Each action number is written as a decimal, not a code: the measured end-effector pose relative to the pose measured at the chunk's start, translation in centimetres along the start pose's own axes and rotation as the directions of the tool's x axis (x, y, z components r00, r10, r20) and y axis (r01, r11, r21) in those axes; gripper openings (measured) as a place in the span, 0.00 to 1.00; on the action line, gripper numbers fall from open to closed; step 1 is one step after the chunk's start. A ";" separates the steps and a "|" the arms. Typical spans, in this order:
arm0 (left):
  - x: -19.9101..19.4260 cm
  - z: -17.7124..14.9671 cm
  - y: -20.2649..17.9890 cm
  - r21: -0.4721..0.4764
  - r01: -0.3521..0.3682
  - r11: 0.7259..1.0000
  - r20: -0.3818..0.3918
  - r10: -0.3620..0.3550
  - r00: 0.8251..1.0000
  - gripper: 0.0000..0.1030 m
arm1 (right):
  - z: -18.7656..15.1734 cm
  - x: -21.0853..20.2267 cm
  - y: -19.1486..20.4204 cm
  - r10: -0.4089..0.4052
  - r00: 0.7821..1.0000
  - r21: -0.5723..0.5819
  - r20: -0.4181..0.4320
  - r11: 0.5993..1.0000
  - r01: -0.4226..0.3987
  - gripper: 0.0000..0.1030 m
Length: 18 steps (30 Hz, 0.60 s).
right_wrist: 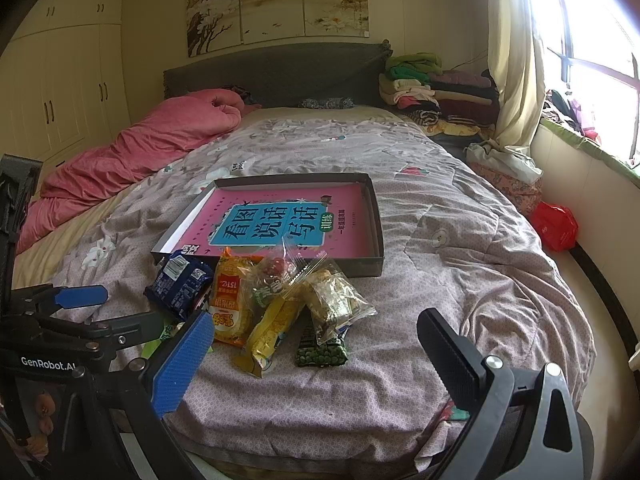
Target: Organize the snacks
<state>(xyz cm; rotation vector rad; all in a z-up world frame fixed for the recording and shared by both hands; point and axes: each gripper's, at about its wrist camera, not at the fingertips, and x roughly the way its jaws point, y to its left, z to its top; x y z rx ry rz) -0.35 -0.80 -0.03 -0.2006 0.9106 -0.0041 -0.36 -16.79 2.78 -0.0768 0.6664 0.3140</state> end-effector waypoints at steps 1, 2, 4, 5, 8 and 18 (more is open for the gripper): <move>0.0 0.0 0.0 0.001 0.001 1.000 -0.001 -0.001 1.000 0.99 | 0.0 0.0 0.0 0.000 1.000 0.000 0.000 1.000 0.000 0.99; 0.0 0.0 0.0 0.002 0.003 1.000 -0.001 -0.003 1.000 0.99 | 0.0 0.0 0.0 0.000 1.000 0.000 0.000 1.000 0.000 0.99; 0.0 0.0 0.0 0.002 0.005 1.000 -0.004 -0.005 1.000 0.99 | 0.0 0.0 0.0 -0.001 1.000 0.000 0.000 1.000 0.001 0.99; 0.0 0.0 0.2 0.001 0.007 1.000 -0.007 -0.007 1.000 0.99 | 0.0 0.0 -0.1 -0.001 1.000 0.002 -0.001 1.000 0.001 0.99; 0.1 -0.1 0.4 -0.005 0.012 1.000 -0.017 -0.012 1.000 0.99 | 0.0 0.1 -0.3 -0.003 1.000 0.011 -0.004 1.000 0.003 0.99; 1.4 -1.0 1.4 -0.044 0.046 0.998 -0.101 -0.050 0.994 0.99 | 0.0 0.4 -0.8 -0.006 1.000 0.033 -0.020 0.999 0.007 0.99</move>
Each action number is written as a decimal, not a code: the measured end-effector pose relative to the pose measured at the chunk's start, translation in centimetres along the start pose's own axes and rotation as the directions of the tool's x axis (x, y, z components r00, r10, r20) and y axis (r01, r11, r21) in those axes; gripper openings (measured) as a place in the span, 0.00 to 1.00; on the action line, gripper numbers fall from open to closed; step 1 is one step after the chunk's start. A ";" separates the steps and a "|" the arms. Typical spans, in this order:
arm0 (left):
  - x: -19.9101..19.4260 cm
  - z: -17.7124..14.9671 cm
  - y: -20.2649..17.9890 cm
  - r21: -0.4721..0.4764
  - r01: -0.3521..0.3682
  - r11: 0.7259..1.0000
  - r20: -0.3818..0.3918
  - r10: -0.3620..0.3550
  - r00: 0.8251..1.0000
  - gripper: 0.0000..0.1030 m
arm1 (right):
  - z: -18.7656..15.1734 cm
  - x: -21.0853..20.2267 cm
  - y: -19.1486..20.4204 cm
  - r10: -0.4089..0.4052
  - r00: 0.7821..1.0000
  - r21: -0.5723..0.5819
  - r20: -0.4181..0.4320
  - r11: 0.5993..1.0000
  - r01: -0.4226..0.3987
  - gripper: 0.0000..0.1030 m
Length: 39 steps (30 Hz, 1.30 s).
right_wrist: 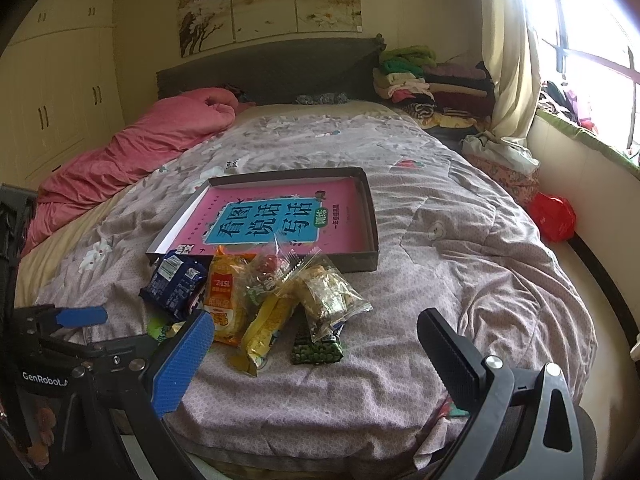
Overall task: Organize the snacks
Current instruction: 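Move left tool to the yellow-green wrapped bun while right tool approaches the clear cracker bag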
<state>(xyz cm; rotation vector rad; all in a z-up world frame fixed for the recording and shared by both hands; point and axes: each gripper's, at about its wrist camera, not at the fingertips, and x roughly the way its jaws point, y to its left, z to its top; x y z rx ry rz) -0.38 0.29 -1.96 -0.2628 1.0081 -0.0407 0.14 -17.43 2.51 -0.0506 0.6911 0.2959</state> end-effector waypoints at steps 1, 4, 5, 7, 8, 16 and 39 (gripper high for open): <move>0.3 -0.1 0.1 -0.005 0.008 1.000 -0.010 -0.008 1.000 0.99 | 0.0 0.1 0.0 0.000 1.000 0.004 -0.003 1.000 0.000 0.99; 0.8 -0.3 0.0 -0.005 0.014 1.000 -0.023 -0.014 1.000 0.99 | 0.1 0.5 -0.4 -0.011 1.000 0.018 -0.018 1.000 0.011 0.99; 0.9 -0.3 0.1 -0.005 0.017 1.000 -0.022 -0.017 1.000 0.99 | 0.1 0.7 -0.5 -0.015 1.000 0.022 -0.022 1.000 0.016 0.99; 1.2 -0.1 0.1 0.000 0.023 1.000 -0.018 -0.022 1.000 0.99 | 0.2 1.0 -0.8 -0.027 0.999 0.026 -0.027 0.999 0.028 0.99; 1.4 0.1 0.0 0.008 0.022 1.000 -0.014 -0.022 1.000 0.99 | 0.2 1.1 -1.0 -0.032 0.999 0.029 -0.029 0.999 0.033 0.99; 3.8 0.5 -1.1 0.070 0.014 0.997 -0.052 -0.011 0.999 0.84 | 0.4 2.6 -2.3 -0.058 0.997 0.059 -0.055 0.996 0.061 0.99; 5.8 0.9 0.5 0.082 0.068 0.994 -0.046 -0.064 0.997 0.60 | 2.2 10.3 -2.8 0.057 0.977 -0.062 -0.205 0.996 -0.072 0.79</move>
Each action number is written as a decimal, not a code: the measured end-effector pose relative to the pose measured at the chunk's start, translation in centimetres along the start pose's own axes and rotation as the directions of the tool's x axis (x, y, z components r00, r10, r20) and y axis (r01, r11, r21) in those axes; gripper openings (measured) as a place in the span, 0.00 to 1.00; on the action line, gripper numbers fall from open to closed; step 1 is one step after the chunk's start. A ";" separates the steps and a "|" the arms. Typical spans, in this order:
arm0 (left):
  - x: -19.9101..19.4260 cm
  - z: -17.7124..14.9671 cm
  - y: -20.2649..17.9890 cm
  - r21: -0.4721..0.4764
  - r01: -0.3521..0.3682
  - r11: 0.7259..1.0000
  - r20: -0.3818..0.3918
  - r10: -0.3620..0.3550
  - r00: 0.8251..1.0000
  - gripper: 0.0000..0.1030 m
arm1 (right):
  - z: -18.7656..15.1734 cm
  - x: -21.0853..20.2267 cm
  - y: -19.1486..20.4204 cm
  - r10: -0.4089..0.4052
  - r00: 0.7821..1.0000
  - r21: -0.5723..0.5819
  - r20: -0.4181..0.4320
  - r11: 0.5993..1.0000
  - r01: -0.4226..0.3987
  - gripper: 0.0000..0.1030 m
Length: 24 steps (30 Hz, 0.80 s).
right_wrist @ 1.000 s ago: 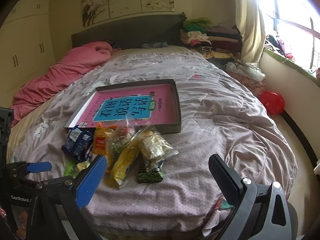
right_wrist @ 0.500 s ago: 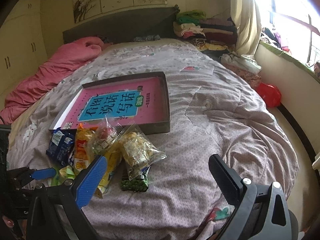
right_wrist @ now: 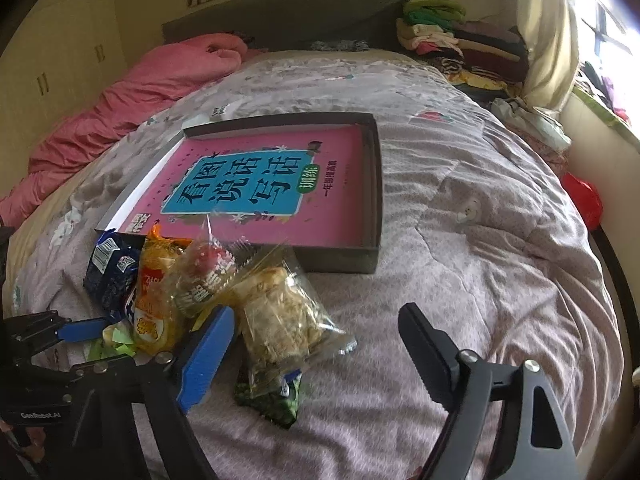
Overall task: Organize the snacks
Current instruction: 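Move left tool to the yellow-green wrapped bun while right tool approaches the clear cracker bag, then close left tool on the yellow-green bun while right tool closes on the cracker bag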
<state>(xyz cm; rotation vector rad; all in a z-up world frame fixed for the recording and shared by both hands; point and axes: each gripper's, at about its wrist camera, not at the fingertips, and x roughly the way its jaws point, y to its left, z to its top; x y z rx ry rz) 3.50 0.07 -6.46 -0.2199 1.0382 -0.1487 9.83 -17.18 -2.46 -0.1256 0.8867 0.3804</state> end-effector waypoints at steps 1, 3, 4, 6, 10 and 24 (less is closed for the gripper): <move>0.0 0.0 0.1 -0.003 0.004 1.000 -0.001 -0.004 1.000 0.60 | 0.2 0.4 0.2 -0.002 1.000 -0.017 -0.008 1.000 0.002 0.77; 0.0 0.0 0.3 -0.007 0.010 1.000 0.001 -0.010 1.000 0.60 | 0.3 0.9 0.6 0.004 1.000 -0.045 -0.021 0.999 -0.005 0.72; 0.1 0.1 0.3 -0.007 0.011 1.000 0.002 -0.011 1.000 0.60 | 0.3 1.2 0.8 0.007 1.000 -0.060 -0.030 0.998 -0.008 0.69; 0.2 0.1 0.3 -0.007 0.013 1.000 0.000 -0.013 1.000 0.60 | 0.2 1.6 1.2 0.006 0.999 -0.084 -0.042 0.996 -0.010 0.61; 0.4 0.2 0.4 -0.005 0.014 1.000 0.001 -0.014 1.000 0.60 | 0.2 2.4 1.3 0.020 0.998 -0.097 -0.055 0.995 -0.025 0.49; 0.2 -0.2 -0.1 0.029 0.049 0.998 -0.011 -0.048 0.999 0.36 | 0.2 -0.5 -1.8 0.079 0.994 0.077 0.072 0.993 -0.085 0.42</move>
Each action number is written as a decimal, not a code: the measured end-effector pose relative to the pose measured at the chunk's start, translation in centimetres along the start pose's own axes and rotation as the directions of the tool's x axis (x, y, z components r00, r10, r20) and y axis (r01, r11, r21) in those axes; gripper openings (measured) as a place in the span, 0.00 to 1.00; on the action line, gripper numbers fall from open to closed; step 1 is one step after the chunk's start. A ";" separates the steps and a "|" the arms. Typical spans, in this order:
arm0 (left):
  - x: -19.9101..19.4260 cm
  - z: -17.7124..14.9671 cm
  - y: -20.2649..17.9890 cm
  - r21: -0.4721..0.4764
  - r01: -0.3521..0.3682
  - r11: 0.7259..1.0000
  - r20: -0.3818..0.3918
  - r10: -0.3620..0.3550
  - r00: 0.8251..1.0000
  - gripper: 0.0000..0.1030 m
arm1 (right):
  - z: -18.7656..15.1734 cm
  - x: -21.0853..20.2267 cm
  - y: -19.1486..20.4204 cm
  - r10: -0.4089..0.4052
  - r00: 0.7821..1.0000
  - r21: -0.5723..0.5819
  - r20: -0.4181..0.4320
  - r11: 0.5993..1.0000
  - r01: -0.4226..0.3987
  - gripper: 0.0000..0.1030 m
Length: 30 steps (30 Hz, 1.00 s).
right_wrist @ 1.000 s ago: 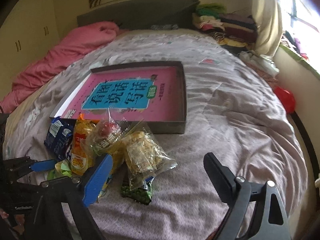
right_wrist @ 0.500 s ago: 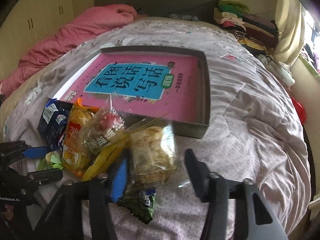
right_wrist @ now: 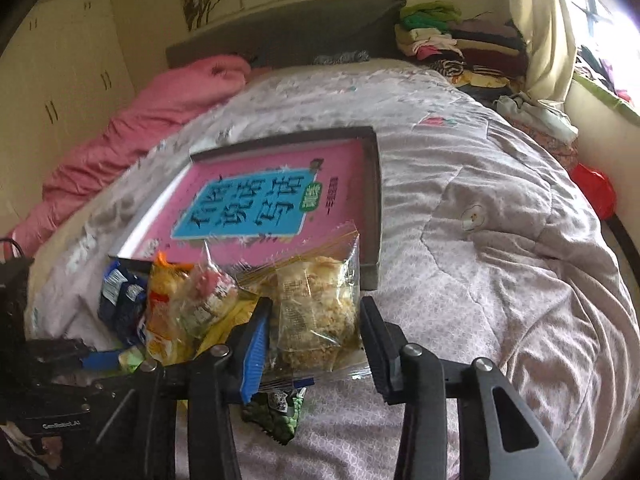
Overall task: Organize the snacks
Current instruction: 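Close left tool on the yellow-green bun while right tool closes on the cracker bag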
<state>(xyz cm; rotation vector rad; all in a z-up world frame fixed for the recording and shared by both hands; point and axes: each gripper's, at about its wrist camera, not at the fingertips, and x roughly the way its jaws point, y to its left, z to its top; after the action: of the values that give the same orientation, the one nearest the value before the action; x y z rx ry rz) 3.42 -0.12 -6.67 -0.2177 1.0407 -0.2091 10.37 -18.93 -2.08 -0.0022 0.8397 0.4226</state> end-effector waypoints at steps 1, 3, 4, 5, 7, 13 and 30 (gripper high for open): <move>-0.3 -0.1 0.1 -0.003 0.006 1.000 -0.001 -0.006 1.000 0.36 | 0.0 -0.2 0.0 0.010 1.000 0.005 0.007 1.000 -0.010 0.42; -0.7 -0.3 0.0 -0.006 0.017 1.000 -0.003 -0.017 1.000 0.36 | -0.1 -0.6 0.2 0.032 0.999 0.014 0.016 0.999 -0.032 0.42; -1.0 -0.4 -0.1 -0.007 0.020 1.000 -0.004 -0.020 1.000 0.36 | -0.1 -0.6 0.3 0.038 0.999 0.015 0.017 0.999 -0.038 0.42; -1.3 -0.5 -0.1 -0.007 0.025 1.000 -0.005 -0.025 1.000 0.36 | -0.2 -0.7 0.5 0.044 0.999 0.014 0.018 0.999 -0.044 0.42; -1.8 -0.6 -0.3 -0.001 0.029 1.000 0.001 -0.029 1.000 0.36 | -0.3 -0.8 1.0 0.057 0.998 0.005 0.016 0.998 -0.057 0.42; -3.4 -0.5 -0.5 -0.002 0.038 0.999 0.027 -0.038 0.999 0.36 | -0.7 -1.0 2.3 0.074 0.997 -0.027 0.021 0.997 -0.074 0.42; -3.3 -0.4 -1.2 -0.040 0.121 0.992 0.010 -0.121 0.993 0.35 | -0.7 -1.4 2.2 0.083 0.996 -0.010 0.036 0.996 -0.083 0.42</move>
<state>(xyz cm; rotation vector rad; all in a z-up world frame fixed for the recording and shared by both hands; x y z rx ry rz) 1.33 -0.35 -3.78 -0.3185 1.0258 -0.2966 8.25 -17.50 -1.22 0.0323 0.8038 0.5034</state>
